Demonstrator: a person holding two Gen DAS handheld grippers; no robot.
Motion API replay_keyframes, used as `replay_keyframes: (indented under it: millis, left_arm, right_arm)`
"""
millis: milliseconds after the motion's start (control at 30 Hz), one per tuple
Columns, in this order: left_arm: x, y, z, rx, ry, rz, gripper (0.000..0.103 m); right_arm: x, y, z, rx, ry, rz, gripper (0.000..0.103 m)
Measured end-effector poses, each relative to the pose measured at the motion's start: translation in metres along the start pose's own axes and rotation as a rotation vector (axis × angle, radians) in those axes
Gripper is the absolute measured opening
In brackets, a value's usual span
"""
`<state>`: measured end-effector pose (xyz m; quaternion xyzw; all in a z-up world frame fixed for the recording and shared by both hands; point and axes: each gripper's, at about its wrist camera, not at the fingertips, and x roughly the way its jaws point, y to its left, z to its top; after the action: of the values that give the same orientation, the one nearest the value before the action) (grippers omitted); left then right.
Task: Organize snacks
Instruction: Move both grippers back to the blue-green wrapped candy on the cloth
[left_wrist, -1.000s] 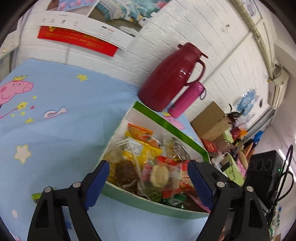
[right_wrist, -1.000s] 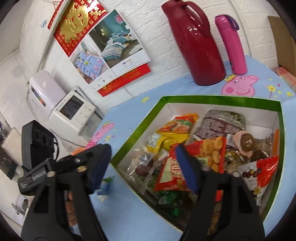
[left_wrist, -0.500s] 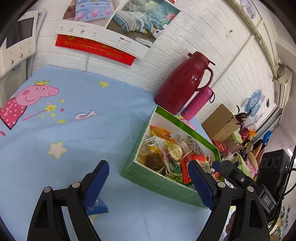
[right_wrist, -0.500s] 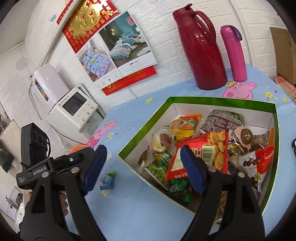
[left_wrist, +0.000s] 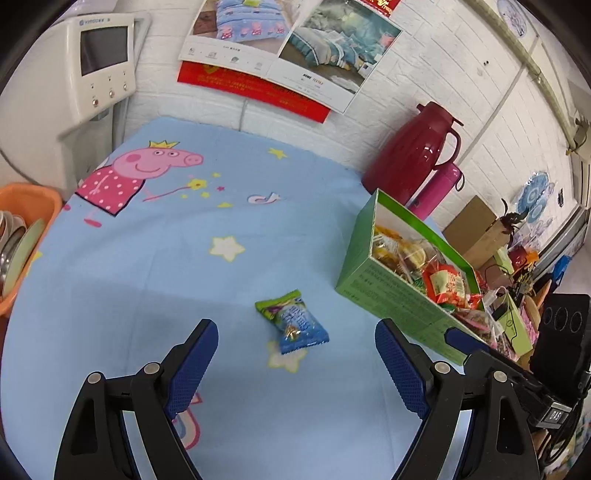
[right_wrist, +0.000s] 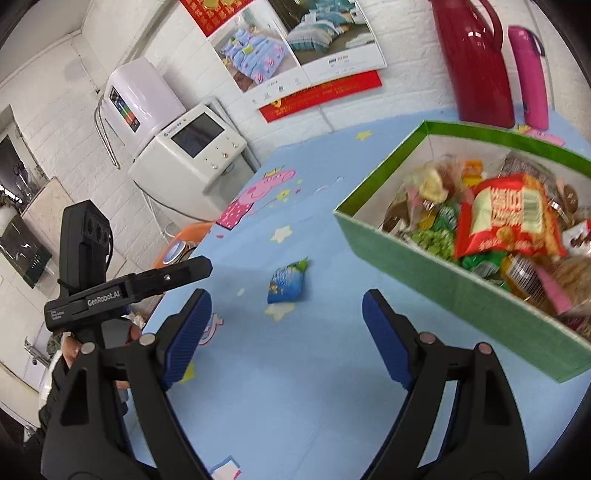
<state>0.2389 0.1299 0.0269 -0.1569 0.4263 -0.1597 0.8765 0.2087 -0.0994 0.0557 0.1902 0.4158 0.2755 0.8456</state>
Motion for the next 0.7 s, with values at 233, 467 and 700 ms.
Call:
replay_keyframes:
  millis: [233, 467, 700]
  left_arm:
    - [0.021, 0.019, -0.013, -0.044, 0.063, -0.078, 0.088]
    - [0.051, 0.035, -0.003, -0.143, 0.111, -0.202, 0.08]
    - [0.078, 0.042, 0.006, -0.174, 0.145, -0.259, 0.062]
  right_arm:
    - [0.041, -0.004, -0.008, 0.059, 0.088, 0.012, 0.075]
    - [0.078, -0.019, -0.004, 0.144, 0.138, 0.056, 0.055]
    - [0.101, -0.034, 0.007, 0.191, 0.162, 0.092, 0.041]
